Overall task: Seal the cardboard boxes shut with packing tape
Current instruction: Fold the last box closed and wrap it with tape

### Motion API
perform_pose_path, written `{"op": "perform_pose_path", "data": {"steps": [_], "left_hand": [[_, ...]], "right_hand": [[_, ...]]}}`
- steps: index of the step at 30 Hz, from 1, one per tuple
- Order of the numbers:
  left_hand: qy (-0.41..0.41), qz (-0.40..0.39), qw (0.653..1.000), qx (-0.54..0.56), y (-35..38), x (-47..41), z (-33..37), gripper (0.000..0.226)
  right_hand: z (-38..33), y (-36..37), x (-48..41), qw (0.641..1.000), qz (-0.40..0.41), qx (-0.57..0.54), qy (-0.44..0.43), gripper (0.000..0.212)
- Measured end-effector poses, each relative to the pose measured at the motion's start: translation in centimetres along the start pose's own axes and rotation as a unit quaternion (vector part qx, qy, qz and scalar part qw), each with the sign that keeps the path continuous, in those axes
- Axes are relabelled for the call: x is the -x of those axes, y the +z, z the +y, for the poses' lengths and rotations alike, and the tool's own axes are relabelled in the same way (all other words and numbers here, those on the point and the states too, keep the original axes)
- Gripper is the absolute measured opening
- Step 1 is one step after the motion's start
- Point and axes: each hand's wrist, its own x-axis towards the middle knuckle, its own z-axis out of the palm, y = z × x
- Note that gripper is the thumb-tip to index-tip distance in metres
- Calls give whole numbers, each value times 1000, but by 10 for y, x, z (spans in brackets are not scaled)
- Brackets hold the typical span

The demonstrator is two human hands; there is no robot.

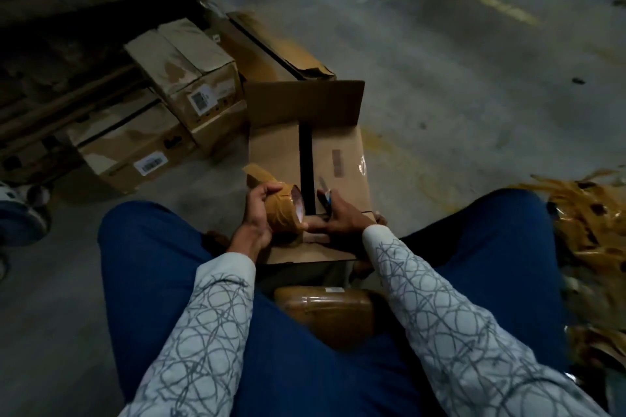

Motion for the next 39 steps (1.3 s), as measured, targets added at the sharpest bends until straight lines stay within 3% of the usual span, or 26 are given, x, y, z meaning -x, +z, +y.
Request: {"op": "perform_pose_path", "data": {"steps": [3,6,11,14,16,19,22,24,26,28,31,36,39], "left_hand": [[-11,3,1000,-5,-9,-1,2,33],[3,19,999,29,-14,4,9,27],[28,82,995,45,-35,19,20,26],[71,104,992,16,-45,33,17,24],[100,68,993,-11,-44,41,15,24],[119,-49,990,-57,-34,42,20,33],[43,-85,990,-106,-28,23,34,59],[8,-70,991,-118,-29,6,47,56],[-14,-68,994,-90,-33,-11,55,49],[-32,-72,996,-44,-34,-21,61,37],[-57,-87,995,0,-31,-24,70,50],[79,-95,979,160,-35,-7,100,58],[85,-191,955,208,-46,13,108,66]], "right_hand": [[-3,-3,8,1000,-18,-9,16,96],[-6,-9,20,1000,-9,-26,3,102],[-23,-18,45,984,-22,178,-18,102],[-26,-16,40,977,-19,204,-65,97],[-24,-12,32,977,0,194,-89,84],[-22,-13,28,979,31,174,-98,75],[-14,-16,25,982,44,152,-101,72],[-10,-18,24,983,47,134,-115,67],[-12,-20,25,975,80,160,-132,62],[-16,-23,26,946,167,235,-148,54],[-16,-19,19,895,286,307,-148,39],[-17,-22,-7,868,299,345,-196,30],[-25,-33,-23,851,322,364,-199,52]]}}
